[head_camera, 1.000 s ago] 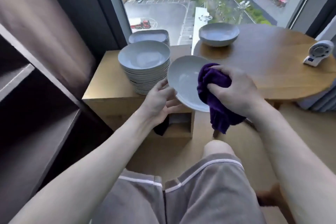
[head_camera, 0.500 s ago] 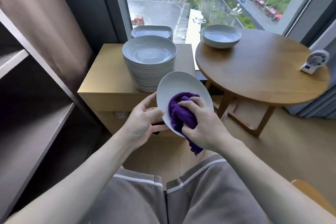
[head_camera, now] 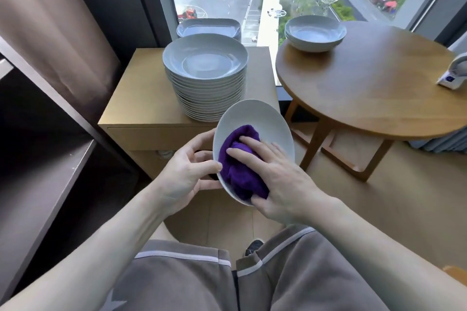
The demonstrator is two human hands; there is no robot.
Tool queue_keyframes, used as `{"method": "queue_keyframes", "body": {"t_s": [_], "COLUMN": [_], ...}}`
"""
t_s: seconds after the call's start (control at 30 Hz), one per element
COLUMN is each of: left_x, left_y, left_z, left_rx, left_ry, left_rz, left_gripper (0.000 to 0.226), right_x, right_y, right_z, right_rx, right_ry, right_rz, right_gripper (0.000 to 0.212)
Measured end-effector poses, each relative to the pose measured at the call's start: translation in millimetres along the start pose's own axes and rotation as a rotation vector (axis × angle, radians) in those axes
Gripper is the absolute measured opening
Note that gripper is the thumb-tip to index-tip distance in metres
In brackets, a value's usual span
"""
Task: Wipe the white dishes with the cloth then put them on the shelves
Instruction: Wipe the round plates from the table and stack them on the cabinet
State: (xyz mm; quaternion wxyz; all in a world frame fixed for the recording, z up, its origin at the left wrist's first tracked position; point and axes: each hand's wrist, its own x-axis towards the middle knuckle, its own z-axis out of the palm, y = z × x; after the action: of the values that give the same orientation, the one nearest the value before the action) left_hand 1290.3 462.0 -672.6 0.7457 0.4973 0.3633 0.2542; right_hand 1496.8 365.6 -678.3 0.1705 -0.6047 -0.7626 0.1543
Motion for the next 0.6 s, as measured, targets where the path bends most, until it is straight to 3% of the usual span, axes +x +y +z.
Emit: {"method": "queue_keyframes", "body": {"t_s": [0.13, 0.33, 0.47, 0.6], "left_x": [1.3, -0.7, -0.4, -0.3], "left_y": [-7.4, -4.7, -1.5, 0.4], "left_z": [6.9, 5.5, 5.2, 2.5], "left_rx": [0.037, 0.002, -0.014, -0.013], "left_ry": [0.016, 0.047, 0.069, 0.094], "left_rz": [-0.009, 0.003, 0.007, 0.010], "left_gripper": [0.065, 0.070, 0.067, 0.071], "right_x": [4.3, 4.3, 1.6, -0.5], "right_y": [15.3, 33.9, 23.3, 3.4], "right_z": [0.4, -5.7, -2.9, 3.2], "right_rx": [-0.134, -0.100, -0.097, -0.167], "right_ry": [-0.003, 0.037, 0.017, -0.007], "right_rz": [0.118, 0.335, 0.278, 0.082], "right_gripper": [0.091, 0.086, 0.082, 0.080]}}
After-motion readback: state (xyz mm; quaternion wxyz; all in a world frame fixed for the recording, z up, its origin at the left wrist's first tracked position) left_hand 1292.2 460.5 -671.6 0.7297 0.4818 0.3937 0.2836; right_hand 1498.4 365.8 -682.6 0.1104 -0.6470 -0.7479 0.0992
